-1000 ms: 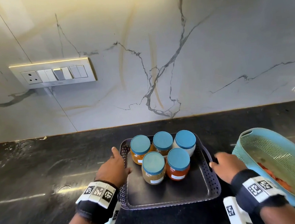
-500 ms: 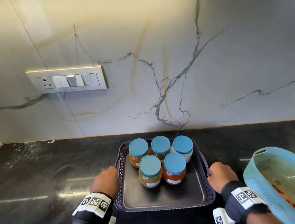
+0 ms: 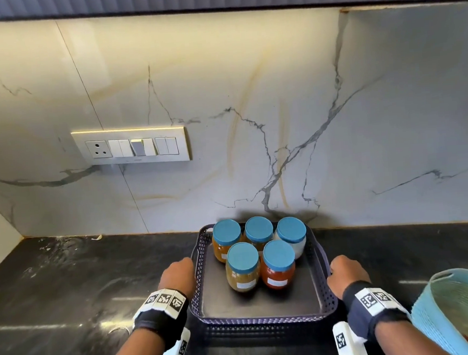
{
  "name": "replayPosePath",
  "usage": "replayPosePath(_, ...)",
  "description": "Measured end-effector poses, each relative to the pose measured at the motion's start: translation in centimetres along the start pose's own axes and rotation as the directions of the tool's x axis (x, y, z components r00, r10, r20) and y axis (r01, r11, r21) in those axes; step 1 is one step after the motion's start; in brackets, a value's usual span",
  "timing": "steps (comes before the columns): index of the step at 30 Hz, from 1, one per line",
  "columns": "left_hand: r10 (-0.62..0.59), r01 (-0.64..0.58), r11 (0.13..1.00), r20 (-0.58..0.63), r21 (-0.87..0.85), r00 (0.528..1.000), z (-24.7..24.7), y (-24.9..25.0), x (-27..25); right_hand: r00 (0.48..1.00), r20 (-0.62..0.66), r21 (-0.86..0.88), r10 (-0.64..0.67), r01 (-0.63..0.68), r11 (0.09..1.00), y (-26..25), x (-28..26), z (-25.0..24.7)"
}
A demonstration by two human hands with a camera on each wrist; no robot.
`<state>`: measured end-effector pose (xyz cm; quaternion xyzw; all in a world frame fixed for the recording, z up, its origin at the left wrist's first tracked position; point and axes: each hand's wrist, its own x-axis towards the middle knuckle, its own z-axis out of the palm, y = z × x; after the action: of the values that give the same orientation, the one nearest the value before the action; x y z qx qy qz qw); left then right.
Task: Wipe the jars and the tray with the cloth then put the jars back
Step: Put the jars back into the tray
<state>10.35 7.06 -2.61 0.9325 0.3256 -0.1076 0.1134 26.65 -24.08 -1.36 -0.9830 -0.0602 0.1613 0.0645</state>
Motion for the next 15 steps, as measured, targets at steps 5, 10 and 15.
replayPosePath(5,-0.001,0.0,1.0,-0.007,-0.026,1.0,-0.7,0.3,1.3,1.0,-0.018,-0.02,0.012,-0.013,1.0,-0.8,0.9,-0.2)
replayPosePath(10,-0.006,0.005,0.998,-0.013,-0.066,1.0,-1.0,0.3,1.8,1.0,-0.03,-0.02,0.01,-0.011,1.0,-1.2,1.4,-0.4)
replayPosePath(15,0.004,-0.006,0.997,-0.02,-0.077,1.0,-1.1,0.5,1.9,0.999,-0.05,-0.022,0.012,-0.013,1.0,-1.5,1.8,-0.4)
